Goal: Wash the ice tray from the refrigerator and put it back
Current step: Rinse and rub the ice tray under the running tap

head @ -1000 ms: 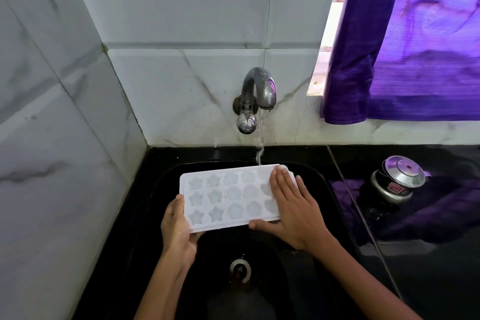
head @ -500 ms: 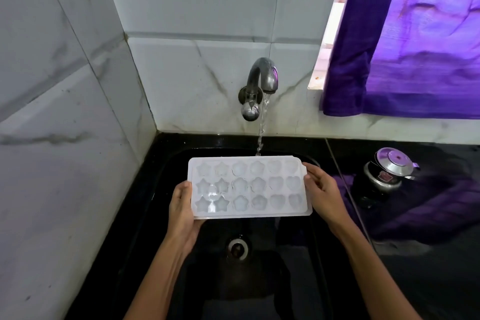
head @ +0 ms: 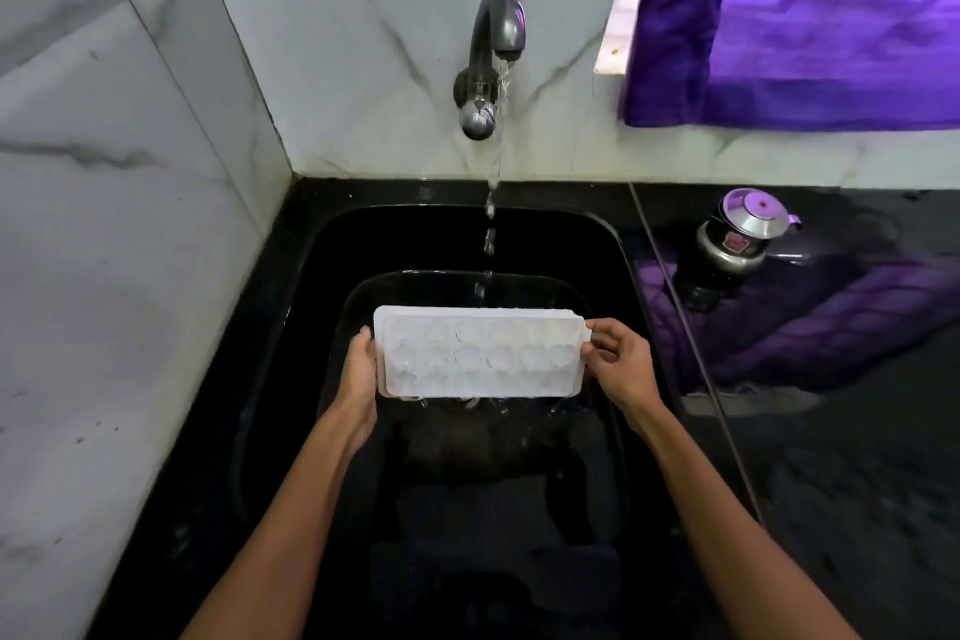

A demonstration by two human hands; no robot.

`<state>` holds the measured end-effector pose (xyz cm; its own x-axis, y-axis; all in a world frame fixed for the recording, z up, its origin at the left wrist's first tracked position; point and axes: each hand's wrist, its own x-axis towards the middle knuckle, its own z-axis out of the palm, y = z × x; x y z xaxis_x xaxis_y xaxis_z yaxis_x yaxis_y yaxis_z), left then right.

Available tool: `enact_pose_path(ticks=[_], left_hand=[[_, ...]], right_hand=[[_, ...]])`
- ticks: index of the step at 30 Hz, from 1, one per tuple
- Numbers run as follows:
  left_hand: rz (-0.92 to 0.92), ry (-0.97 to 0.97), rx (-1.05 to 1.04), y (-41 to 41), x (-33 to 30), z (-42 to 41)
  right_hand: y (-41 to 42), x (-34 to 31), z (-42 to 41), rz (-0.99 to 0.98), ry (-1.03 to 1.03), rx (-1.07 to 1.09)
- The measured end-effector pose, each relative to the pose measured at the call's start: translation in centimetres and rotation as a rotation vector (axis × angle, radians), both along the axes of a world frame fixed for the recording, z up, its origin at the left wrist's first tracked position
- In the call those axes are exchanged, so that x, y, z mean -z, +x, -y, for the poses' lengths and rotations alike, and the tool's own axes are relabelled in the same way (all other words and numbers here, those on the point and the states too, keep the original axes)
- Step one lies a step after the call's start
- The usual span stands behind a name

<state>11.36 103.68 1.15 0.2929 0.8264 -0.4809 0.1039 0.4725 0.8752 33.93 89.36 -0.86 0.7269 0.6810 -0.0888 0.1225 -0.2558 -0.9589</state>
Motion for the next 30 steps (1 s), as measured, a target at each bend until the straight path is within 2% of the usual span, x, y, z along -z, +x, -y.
enact_pose_path(ticks=[7, 15, 22, 26, 30], left_hand=[[0.034, -0.288, 0.053, -1.9, 3.1, 0.9], [0.061, -0.379, 0.034, -2.0, 3.1, 1.5], [0.081, -0.343, -0.011, -1.7, 1.6, 1.7], [0.032, -0.22, -0.029, -1.3, 0.8, 1.3], [-0.007, -0.094, -0.106, -0.2, 0.3, 0.5]], right_hand=[[-1.5, 2.9, 1.6, -0.023, 0.001, -0.032], [-1.4, 4.3, 3.1, 0.109, 0.009, -0.034], [-0.9, 4.4, 3.3, 0.371, 0.017, -0.023], [-0.5, 2.5, 2.4, 0.333, -0.056, -0.051], [-0.2, -1.0, -0.5, 0.325, -0.06, 0.081]])
